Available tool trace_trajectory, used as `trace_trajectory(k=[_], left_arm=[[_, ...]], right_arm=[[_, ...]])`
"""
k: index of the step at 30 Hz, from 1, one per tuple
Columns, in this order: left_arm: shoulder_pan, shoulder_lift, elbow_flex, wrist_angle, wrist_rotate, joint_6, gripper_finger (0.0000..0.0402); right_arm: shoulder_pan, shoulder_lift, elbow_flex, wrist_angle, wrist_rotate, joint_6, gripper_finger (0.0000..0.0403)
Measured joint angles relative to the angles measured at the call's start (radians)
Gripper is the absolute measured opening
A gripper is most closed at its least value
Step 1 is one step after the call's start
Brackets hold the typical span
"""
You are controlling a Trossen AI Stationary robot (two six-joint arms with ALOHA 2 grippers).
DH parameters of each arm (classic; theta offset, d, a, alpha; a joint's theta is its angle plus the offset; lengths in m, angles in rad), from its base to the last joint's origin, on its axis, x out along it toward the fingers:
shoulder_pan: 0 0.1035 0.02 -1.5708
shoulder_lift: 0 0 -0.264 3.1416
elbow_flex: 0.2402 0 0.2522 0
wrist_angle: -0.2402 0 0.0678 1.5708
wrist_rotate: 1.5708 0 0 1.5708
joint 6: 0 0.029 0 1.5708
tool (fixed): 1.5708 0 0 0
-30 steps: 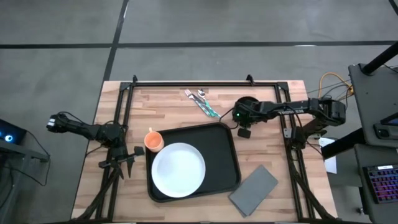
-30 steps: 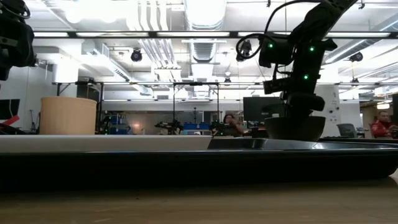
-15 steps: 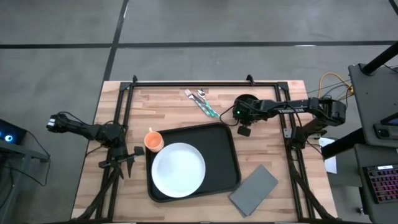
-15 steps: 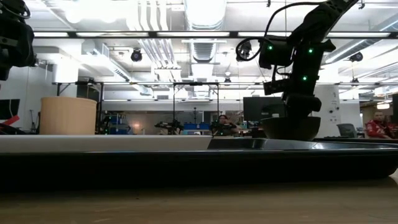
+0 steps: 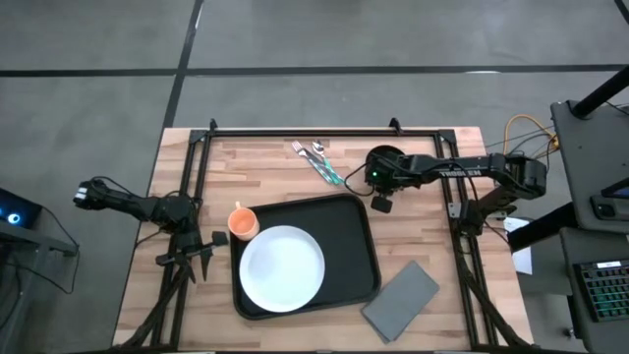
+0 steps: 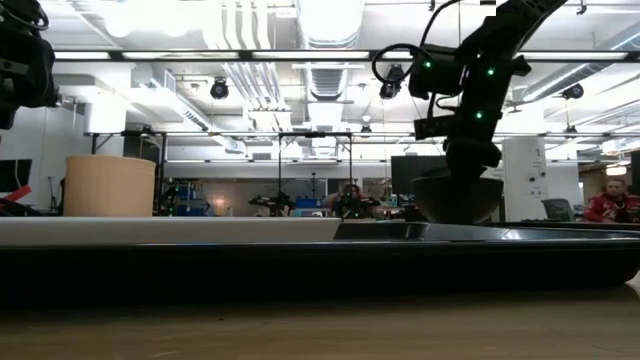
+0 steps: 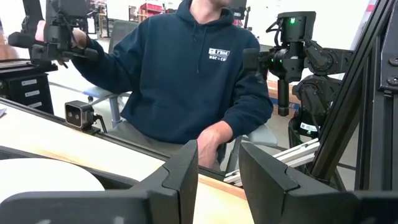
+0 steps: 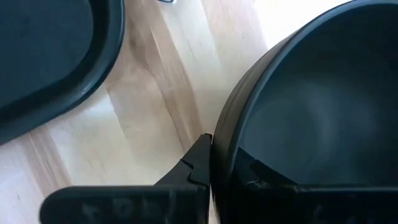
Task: Set up tray
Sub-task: Put the black bowl on the white plate
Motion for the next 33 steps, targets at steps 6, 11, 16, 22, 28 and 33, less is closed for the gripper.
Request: trace_trajectory(k=[6, 11, 16, 22, 28, 33], left_arm=[[0.000, 0.000, 0.000, 0.000, 0.000, 0.000, 0.0098], [0.000, 0.000, 0.000, 0.000, 0.000, 0.000, 0.0098], [0.000, 0.000, 0.000, 0.000, 0.000, 0.000, 0.0098], [0.000, 0.000, 0.000, 0.000, 0.000, 0.000, 0.0098], [0.000, 0.000, 0.000, 0.000, 0.000, 0.000, 0.0098], [0.000, 0.000, 0.000, 0.000, 0.000, 0.000, 0.0098]], right_arm=[[0.033, -0.001, 0.000, -0.015, 0.050, -0.010, 0.0009], [0.062, -0.031, 0.016, -0.045, 0.095, 0.010, 0.0009], [0.121, -0.067, 0.059, -0.099, 0.161, 0.058, 0.0009], [0.234, -0.071, 0.117, -0.098, 0.161, 0.036, 0.0009], [0.337, -0.065, 0.178, -0.075, 0.162, 0.026, 0.0008], [0.414, -0.065, 0.197, -0.031, 0.154, -0.017, 0.0008]])
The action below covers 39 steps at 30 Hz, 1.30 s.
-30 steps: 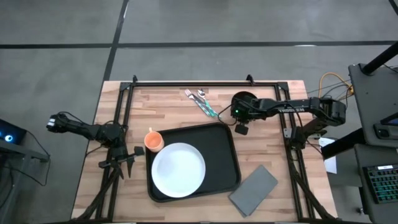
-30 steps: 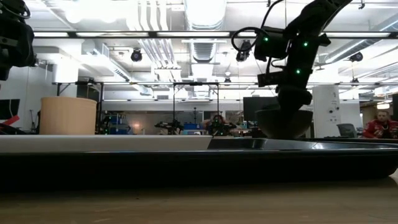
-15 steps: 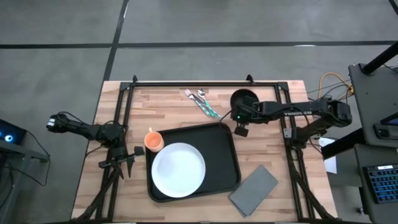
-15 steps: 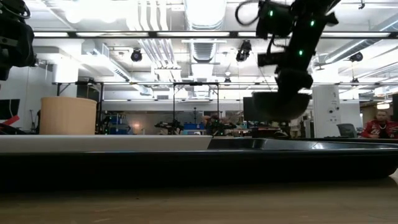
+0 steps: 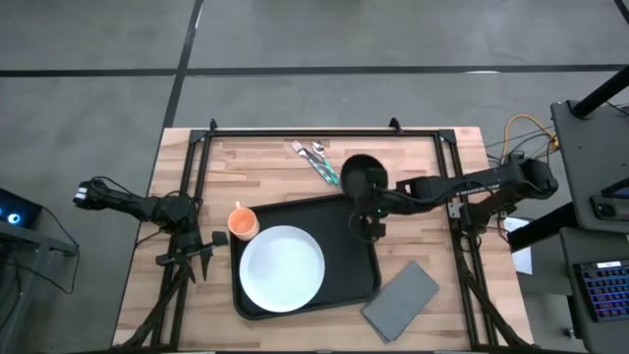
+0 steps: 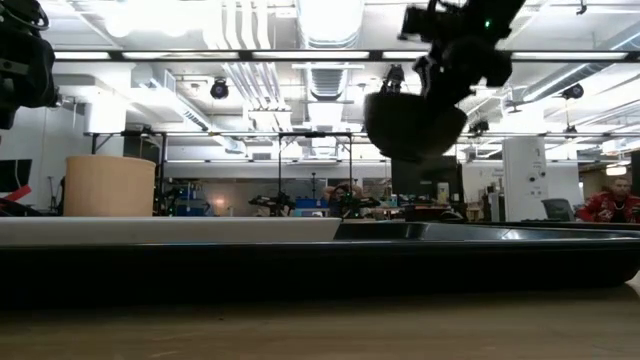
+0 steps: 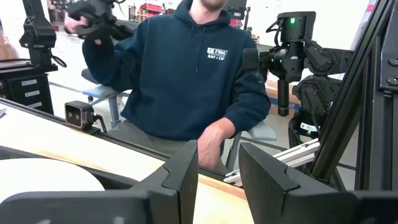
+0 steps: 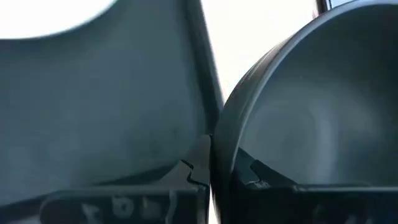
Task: Set up tray
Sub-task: Put the black bowl on the white plate
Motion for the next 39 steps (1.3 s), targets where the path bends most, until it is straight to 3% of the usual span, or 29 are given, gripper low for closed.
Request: trace_trajectory(k=[5, 24, 39], left_arm=[[0.000, 0.000, 0.000, 0.000, 0.000, 0.000, 0.0098], [0.000, 0.000, 0.000, 0.000, 0.000, 0.000, 0.0098], [0.000, 0.000, 0.000, 0.000, 0.000, 0.000, 0.0098]], right_arm=[[0.054, 0.000, 0.005, 0.017, -0.056, -0.008, 0.0008], [0.138, 0.016, 0.018, 0.075, -0.061, -0.058, 0.0008], [0.145, 0.309, 0.279, -0.024, -0.079, -0.245, 0.0008]])
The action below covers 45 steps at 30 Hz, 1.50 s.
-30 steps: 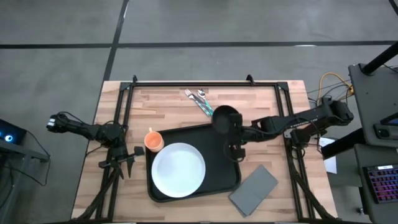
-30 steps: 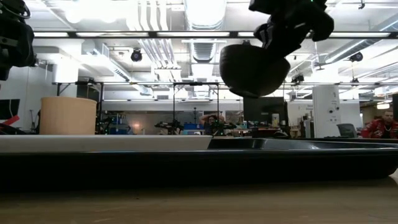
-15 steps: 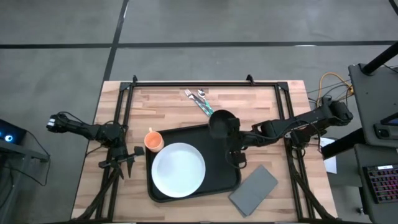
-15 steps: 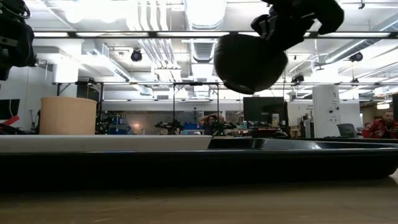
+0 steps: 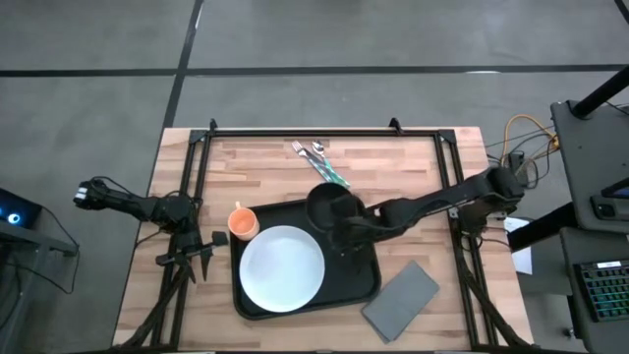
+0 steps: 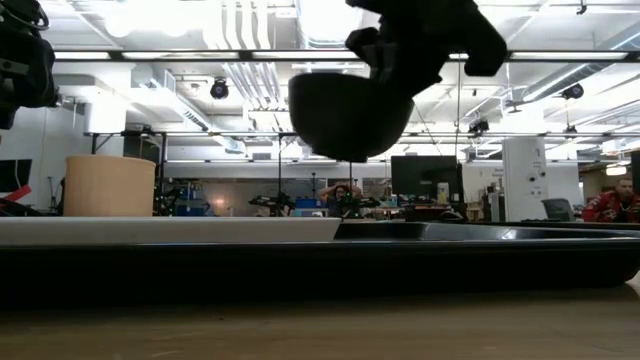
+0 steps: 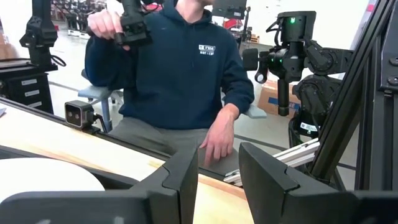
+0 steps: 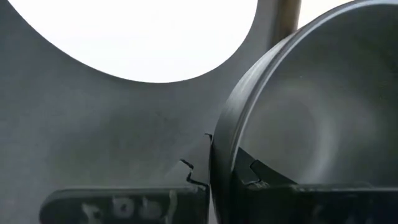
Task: Set up tray
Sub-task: Put the black bowl on the white plate
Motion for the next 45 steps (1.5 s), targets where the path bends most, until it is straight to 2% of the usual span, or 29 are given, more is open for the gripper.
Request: trace_trajectory(k=[5, 26, 45], left_arm=[[0.000, 0.000, 0.000, 0.000, 0.000, 0.000, 0.0098], [0.000, 0.000, 0.000, 0.000, 0.000, 0.000, 0.0098], [0.000, 0.000, 0.000, 0.000, 0.000, 0.000, 0.0098]], right_arm=[[0.023, 0.032, 0.012, -0.023, 0.002, -0.007, 0.0008], [0.131, 0.027, -0.001, 0.017, 0.001, -0.078, 0.0008], [0.139, 0.126, 0.056, 0.102, -0.010, -0.153, 0.0008]])
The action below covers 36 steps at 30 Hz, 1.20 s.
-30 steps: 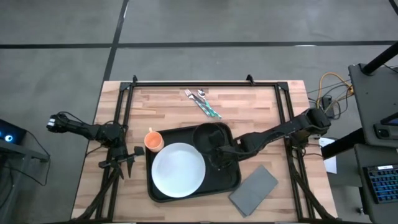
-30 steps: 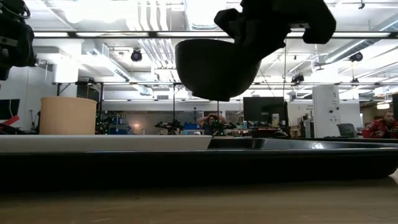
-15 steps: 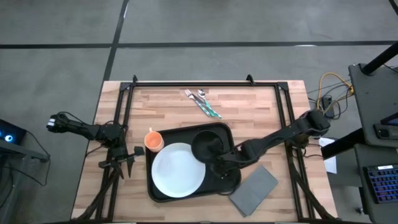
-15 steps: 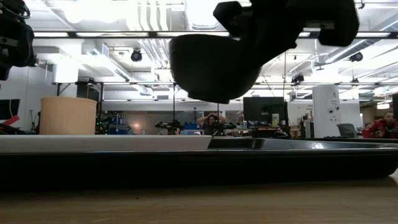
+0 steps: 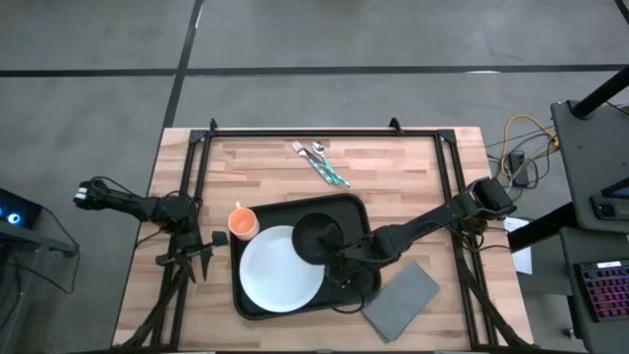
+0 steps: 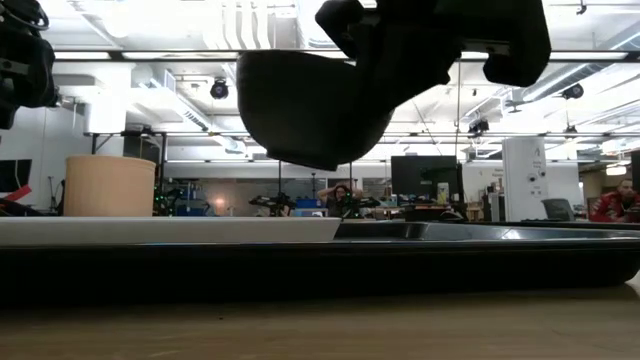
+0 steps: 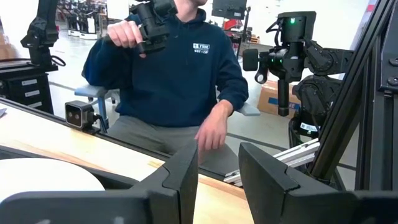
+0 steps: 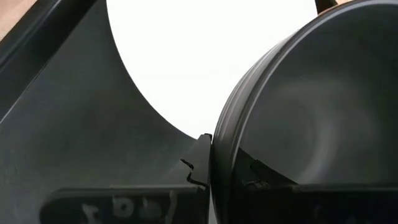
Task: Set up tray
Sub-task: Put the black bowl on the white plate
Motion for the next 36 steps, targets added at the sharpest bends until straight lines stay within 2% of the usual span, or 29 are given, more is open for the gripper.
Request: trace_trajectory(k=[17, 21, 25, 32, 36], left_arm=[[0.000, 0.000, 0.000, 0.000, 0.000, 0.000, 0.0098], [0.000, 0.000, 0.000, 0.000, 0.000, 0.000, 0.0098], [0.000, 0.000, 0.000, 0.000, 0.000, 0.000, 0.0098], [0.000, 0.004, 0.000, 0.000, 0.000, 0.000, 0.0098], [0.000, 0.006, 0.000, 0.000, 0.000, 0.000, 0.0098]], right_arm=[[0.012, 0.005, 0.009, 0.015, -0.006, -0.037, 0.0008], [0.012, 0.005, 0.035, 0.030, -0.088, -0.059, 0.0008], [0.012, 0.020, 0.049, 0.067, -0.108, -0.081, 0.0008], [0.013, 0.165, 0.176, 0.051, -0.129, -0.135, 0.0008], [0.005, 0.263, 0.289, -0.025, -0.124, -0.153, 0.0008]])
